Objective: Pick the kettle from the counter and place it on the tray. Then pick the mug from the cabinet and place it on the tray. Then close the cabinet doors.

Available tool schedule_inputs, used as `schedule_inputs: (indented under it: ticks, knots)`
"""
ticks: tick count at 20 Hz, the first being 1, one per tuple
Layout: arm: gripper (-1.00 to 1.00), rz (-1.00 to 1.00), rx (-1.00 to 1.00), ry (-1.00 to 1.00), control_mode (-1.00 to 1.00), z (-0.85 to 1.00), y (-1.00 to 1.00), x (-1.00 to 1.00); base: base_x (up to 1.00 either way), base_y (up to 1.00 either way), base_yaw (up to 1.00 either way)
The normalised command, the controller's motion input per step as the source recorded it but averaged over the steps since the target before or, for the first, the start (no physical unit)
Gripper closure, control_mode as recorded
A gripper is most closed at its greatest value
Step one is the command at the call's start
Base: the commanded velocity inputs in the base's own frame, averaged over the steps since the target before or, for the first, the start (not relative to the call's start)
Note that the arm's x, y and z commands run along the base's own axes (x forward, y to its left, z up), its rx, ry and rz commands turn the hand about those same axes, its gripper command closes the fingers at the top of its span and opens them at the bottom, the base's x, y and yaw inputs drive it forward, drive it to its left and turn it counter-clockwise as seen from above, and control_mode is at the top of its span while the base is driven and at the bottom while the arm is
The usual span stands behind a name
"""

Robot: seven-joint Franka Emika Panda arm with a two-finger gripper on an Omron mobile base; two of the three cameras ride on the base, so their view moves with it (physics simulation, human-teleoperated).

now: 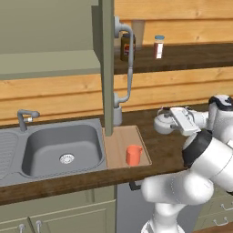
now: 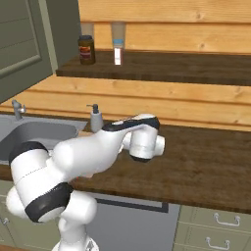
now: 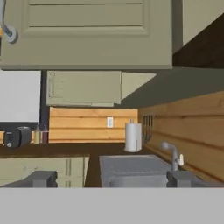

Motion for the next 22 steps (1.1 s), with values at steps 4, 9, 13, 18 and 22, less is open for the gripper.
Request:
schedule_inputs:
  ticks: [4,9,13,18,22]
  knots:
    - [-1.0,-0.14,0.0,0.01,-1.0,0.7,-0.23,-0.27,0.0,0.0,0.0]
    - [-1.0,-0.2,-0.01,0.17,-1.0,0.34,-0.47,-0.03,0.0,0.0,0.0]
    - [-1.0,-0.14,-0.03,0.21,-1.0,0.01,-0.71,0.14,0.0,0.0,0.0]
    - [-1.0,-0.05,-0.01,0.13,-1.0,0.0,-0.8,0.23,0.0,0.0,0.0]
    - [-1.0,-0.05,-0.01,0.14,-1.0,-0.12,-0.63,0.28,0.0,0.0,0.0]
